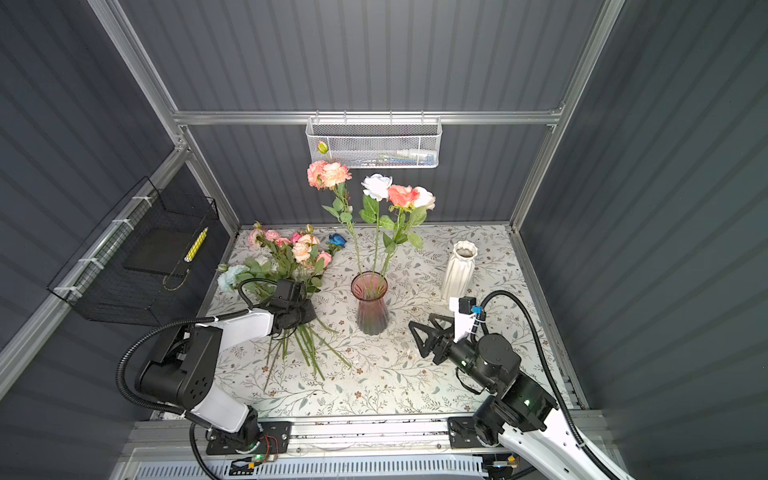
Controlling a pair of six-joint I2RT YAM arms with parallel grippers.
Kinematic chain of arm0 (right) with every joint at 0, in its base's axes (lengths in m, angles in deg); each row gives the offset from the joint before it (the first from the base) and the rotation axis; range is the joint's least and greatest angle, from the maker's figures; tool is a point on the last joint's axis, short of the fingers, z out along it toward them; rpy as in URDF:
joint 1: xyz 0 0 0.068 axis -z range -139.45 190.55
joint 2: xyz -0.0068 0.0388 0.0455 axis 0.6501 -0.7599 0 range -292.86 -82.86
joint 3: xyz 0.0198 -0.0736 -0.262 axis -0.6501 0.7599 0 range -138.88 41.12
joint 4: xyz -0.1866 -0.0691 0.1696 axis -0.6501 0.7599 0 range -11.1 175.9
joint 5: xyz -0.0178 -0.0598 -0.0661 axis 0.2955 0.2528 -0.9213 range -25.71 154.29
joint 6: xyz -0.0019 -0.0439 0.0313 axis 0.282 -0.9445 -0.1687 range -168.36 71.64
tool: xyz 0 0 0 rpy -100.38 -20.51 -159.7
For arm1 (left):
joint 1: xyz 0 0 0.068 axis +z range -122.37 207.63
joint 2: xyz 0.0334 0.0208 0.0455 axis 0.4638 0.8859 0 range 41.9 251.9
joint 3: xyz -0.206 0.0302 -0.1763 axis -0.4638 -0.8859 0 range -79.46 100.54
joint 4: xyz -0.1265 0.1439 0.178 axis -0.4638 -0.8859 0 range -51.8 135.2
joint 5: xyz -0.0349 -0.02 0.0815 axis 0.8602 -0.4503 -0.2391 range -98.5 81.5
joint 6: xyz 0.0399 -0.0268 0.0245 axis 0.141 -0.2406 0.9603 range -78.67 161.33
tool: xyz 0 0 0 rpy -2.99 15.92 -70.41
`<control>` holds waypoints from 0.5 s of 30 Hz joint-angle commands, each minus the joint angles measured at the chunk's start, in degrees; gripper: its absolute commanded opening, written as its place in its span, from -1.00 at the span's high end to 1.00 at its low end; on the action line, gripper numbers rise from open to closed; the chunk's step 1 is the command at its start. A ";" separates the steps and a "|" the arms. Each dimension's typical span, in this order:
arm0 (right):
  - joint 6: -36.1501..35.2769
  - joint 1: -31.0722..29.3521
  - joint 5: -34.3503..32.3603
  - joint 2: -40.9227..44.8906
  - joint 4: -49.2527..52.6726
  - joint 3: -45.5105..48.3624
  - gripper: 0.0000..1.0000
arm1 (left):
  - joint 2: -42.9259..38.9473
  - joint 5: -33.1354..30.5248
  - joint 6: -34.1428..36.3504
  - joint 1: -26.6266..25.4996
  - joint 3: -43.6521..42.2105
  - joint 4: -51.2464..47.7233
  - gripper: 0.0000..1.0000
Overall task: Arrange the flowers into the vase
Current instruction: 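Grasp a white rose stem in the bouquet with left and lift it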
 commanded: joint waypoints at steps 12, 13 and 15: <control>-0.93 0.15 -0.91 0.37 1.16 -2.66 -0.62 | -17.83 -2.14 0.06 0.17 -5.75 5.45 1.00; -0.94 0.13 -0.91 0.30 1.26 -2.78 -0.62 | -19.86 -2.78 0.45 0.20 -6.13 6.07 1.00; -0.99 0.15 -0.81 0.06 1.28 -3.10 -0.62 | -24.39 -4.05 1.39 0.16 -6.75 7.75 1.00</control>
